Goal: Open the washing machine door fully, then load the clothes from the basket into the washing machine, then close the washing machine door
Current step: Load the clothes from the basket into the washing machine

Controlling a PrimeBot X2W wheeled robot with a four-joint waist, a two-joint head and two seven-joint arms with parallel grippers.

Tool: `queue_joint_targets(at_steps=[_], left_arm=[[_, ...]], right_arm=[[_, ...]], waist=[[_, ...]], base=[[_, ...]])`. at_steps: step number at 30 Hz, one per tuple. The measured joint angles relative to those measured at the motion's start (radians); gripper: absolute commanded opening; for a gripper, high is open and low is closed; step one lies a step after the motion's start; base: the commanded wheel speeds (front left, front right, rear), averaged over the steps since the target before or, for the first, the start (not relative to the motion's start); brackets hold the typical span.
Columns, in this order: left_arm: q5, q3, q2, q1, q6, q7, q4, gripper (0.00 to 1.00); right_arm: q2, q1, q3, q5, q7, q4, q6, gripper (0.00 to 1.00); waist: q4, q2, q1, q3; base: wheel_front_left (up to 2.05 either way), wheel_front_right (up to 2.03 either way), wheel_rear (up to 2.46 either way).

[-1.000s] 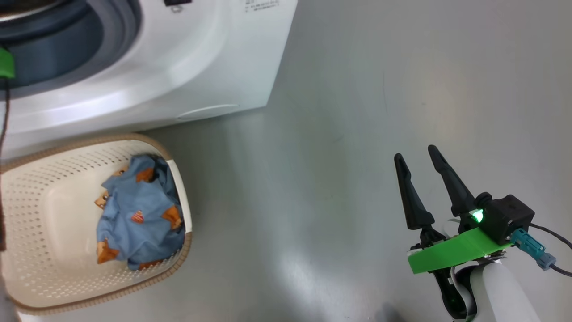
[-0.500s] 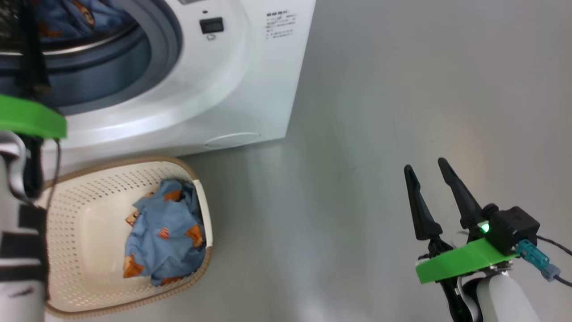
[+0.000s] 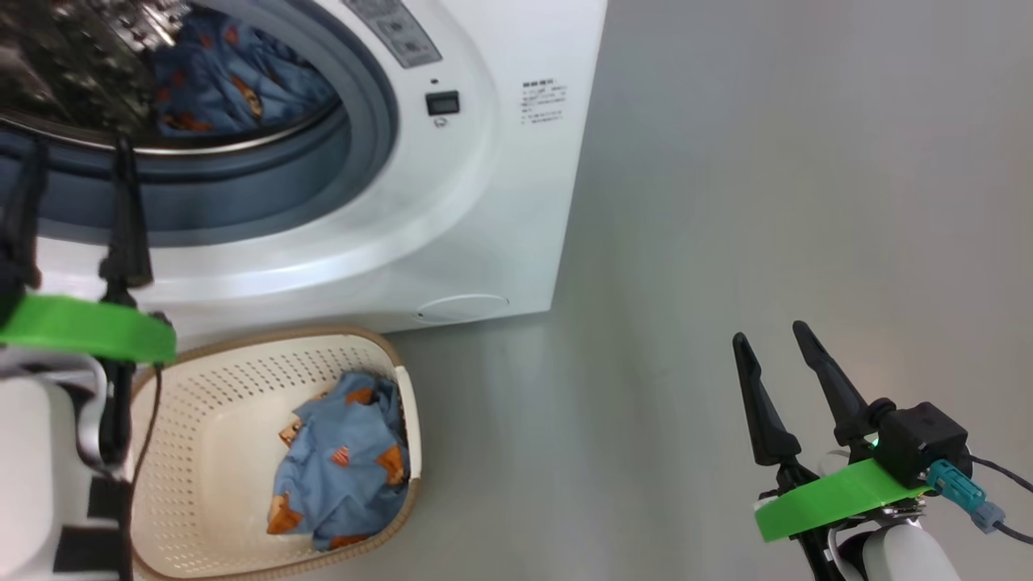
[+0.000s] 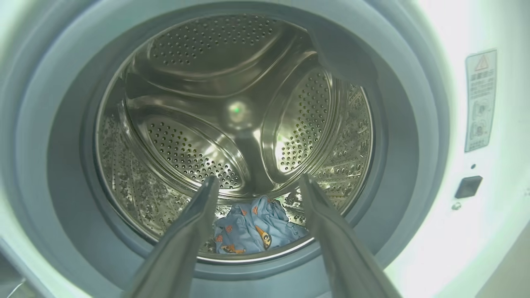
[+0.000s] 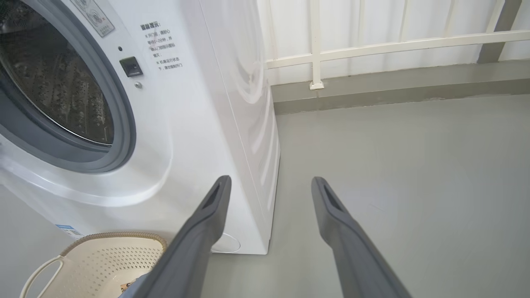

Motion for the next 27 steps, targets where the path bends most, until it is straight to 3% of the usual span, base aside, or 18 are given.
queue_joint_targets(at_steps=[11, 27], left_arm=[[-0.002, 0.053, -0.033, 0.201, 0.011, 0.000, -0.116, 1.00], [-0.018, 0.127, -0.067, 0.503, 0.037, 0.000, -0.237, 1.00]], right_arm=[[0.000, 0.042, 0.002, -0.014, 0.000, 0.010, 0.000, 1.00], [0.000, 0.071, 0.008, -0.014, 0.000, -0.002, 0.000, 1.00]], waist=[[0.032, 0.0000, 0.0000, -0.094], [0.026, 0.0000, 0.0000, -0.157]], base=[[0.00, 0.00, 0.00], [0.00, 0.00, 0.00]])
